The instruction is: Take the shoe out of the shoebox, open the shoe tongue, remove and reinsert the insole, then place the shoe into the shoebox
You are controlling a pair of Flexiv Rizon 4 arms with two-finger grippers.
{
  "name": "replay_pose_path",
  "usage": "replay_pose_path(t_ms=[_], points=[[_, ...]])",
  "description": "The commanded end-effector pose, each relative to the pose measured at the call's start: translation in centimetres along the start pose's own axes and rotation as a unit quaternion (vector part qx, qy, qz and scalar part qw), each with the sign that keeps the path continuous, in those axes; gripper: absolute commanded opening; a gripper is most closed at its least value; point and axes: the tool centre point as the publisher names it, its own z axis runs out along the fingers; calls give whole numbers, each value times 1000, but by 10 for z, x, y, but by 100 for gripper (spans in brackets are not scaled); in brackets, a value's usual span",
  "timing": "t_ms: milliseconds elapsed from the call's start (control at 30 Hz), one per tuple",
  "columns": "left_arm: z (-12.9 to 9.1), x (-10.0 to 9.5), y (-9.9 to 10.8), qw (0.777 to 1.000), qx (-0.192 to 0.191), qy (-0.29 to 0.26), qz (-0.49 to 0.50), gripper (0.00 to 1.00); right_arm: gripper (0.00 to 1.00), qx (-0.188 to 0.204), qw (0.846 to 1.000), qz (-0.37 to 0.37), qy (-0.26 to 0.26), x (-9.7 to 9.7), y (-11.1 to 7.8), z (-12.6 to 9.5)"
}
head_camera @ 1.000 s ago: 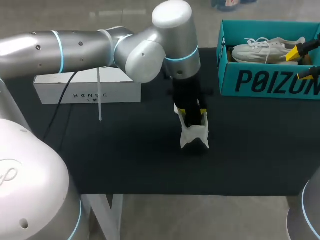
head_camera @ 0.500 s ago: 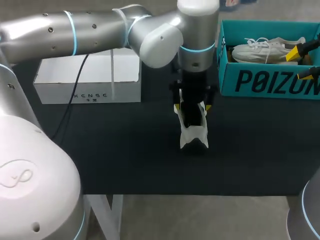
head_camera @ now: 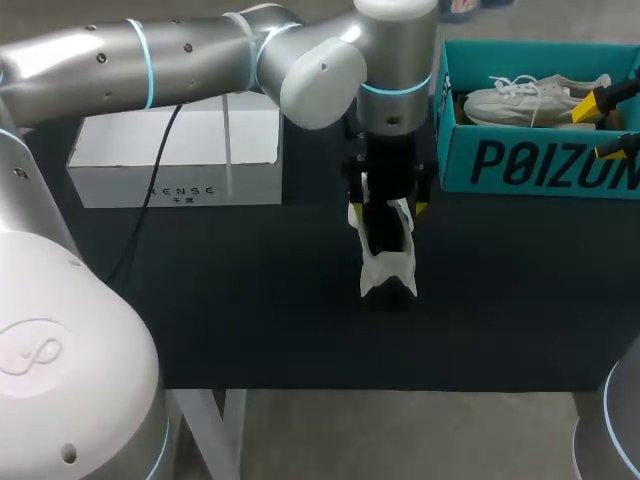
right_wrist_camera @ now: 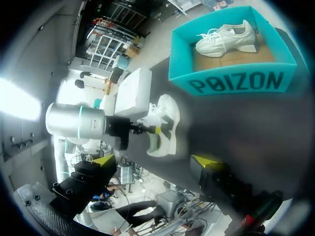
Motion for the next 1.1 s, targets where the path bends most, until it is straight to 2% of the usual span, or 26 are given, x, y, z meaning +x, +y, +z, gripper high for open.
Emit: replay_pose_path(t_ms=[33, 100, 133, 167, 200, 367, 467, 533, 567, 600, 700, 767, 900, 967, 1000, 1033, 1100], points=[[2, 5, -2, 1000, -4, -22, 6, 85, 100, 0, 1000, 0, -2, 0, -1, 0], [2, 5, -3, 999, -9, -33, 12, 74, 100, 0, 1000, 0, -2, 0, -1, 0], [2, 5, -3, 999, -10, -40, 18, 62, 100, 0, 1000, 0, -2, 0, -1, 0], [3, 5, -3, 999, -11, -43, 19, 47, 100, 0, 1000, 0, -2, 0, -1, 0], [3, 5, -3, 999, -10, -46, 19, 42, 100, 0, 1000, 0, -2, 0, -1, 0], [5, 5, -5, 998, -10, -54, 24, 38, 100, 0, 1000, 0, -2, 0, -1, 0], [4, 3, -5, 998, -11, -59, 26, 40, 100, 0, 1000, 0, -2, 0, -1, 0], [2, 1, -5, 998, -12, -61, 26, 46, 100, 0, 1000, 0, -2, 0, -1, 0], [1, 1, -5, 998, -14, -64, 26, 59, 100, 0, 1000, 0, -2, 0, -1, 0], [0, 0, -5, 997, -14, -65, 26, 89, 100, 0, 1000, 0, -2, 0, -1, 0], [-4, -1, -7, 997, -12, -70, 25, 97, 100, 0, 1000, 0, -2, 0, -1, 0], [-5, 0, -10, 997, -8, -73, 25, 98, 100, 0, 1000, 0, -2, 0, -1, 0], [-5, 0, -18, 997, 0, -74, 31, 91, 100, 0, 1000, 0, -2, 0, -1, 0], [-3, 0, -21, 997, 6, -73, 34, 82, 100, 0, 1000, 0, -2, 0, -1, 0], [-2, 0, -22, 997, 8, -70, 35, 72, 100, 0, 1000, 0, -2, 0, -1, 0], [0, 1, -23, 997, 8, -67, 37, 56, 100, 0, 1000, 0, -2, 0, -1, 0], [4, 2, -22, 997, 8, -64, 39, 44, 100, 0, 1000, 0, -2, 0, -1, 0]])
